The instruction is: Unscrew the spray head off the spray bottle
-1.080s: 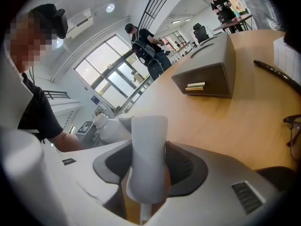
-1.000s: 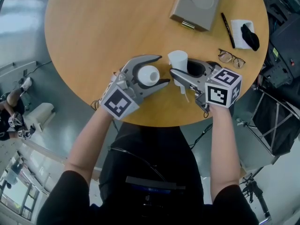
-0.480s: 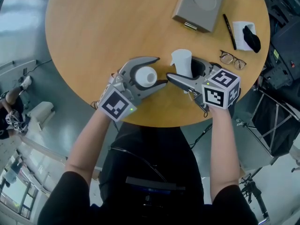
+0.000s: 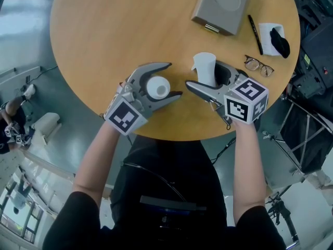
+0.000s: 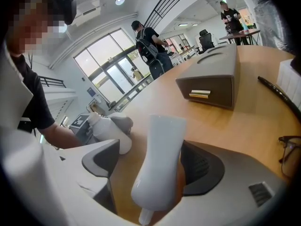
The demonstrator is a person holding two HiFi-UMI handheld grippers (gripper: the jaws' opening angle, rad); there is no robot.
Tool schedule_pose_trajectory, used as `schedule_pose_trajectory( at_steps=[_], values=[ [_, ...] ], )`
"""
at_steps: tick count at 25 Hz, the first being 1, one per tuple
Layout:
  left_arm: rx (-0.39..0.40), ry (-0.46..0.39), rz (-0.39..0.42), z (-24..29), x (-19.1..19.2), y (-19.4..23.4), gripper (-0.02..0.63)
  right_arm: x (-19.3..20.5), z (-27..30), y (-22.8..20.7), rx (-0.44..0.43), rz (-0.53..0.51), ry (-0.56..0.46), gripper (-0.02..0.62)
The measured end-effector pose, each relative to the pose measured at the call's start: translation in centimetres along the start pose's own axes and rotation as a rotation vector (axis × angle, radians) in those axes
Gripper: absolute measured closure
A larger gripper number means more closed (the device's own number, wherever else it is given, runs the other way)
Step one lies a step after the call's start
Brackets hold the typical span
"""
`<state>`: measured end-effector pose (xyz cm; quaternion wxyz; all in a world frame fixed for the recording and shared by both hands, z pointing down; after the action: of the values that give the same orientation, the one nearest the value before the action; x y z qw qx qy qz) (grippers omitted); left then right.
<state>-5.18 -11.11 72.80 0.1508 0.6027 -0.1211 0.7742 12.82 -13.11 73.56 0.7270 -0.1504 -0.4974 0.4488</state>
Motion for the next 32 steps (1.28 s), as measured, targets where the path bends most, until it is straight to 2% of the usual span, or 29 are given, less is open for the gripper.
schedule_pose_trajectory(
  at_steps=[6, 12, 14, 17, 19, 22, 25, 29, 32],
  values=[
    [-0.011, 0.026, 0.002, -1.3, 0.4, 0.0, 0.239, 0.1, -0.1, 0.3, -0.002, 0.002, 0.000, 0.178],
    [-0.025, 0.048, 0.031, -2.7, 0.1, 0.1, 0.233, -0.1, -0.3, 0.5, 0.054, 0.008, 0.002, 0.132],
    [-0.039, 0.049, 0.015, -3.2, -0.2, 0.4, 0.229, -0.2, -0.7, 0.5, 0.079, 0.016, 0.004, 0.106],
    [-0.057, 0.046, -0.033, -4.3, -1.1, 0.8, 0.216, -0.5, -1.5, 0.7, 0.127, 0.016, 0.003, 0.106],
    [-0.072, 0.038, -0.052, -5.4, -2.2, 0.8, 0.216, -0.9, -2.1, 1.3, 0.166, 0.014, -0.005, 0.060],
    [-0.105, 0.032, -0.069, -7.2, -4.2, 0.6, 0.216, -1.8, -3.2, 2.9, 0.192, 0.005, -0.020, 0.061],
    [-0.145, 0.046, -0.091, -9.0, -6.6, 0.2, 0.216, -3.2, -4.5, 5.5, 0.166, -0.021, -0.039, 0.060],
    [-0.186, 0.042, -0.104, -11.5, -11.0, 0.1, 0.216, -5.7, -5.4, 10.7, 0.055, -0.086, -0.085, 0.061],
    [-0.204, 0.028, -0.115, -13.5, -15.2, -0.4, 0.218, -7.6, -6.4, 15.3, -0.017, -0.180, -0.124, 0.069]
  ],
)
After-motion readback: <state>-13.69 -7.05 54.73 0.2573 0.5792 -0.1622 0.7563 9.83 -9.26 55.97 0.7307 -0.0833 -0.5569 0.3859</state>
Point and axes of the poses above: the fingertips, and each gripper's own axes: z forward along the fingers, y to its left, x out of its underside, the point moved 8 cm from there along -z, backward along the fingers, and after that the axes turned 10 degrees about -x, right-handed, at the moved point
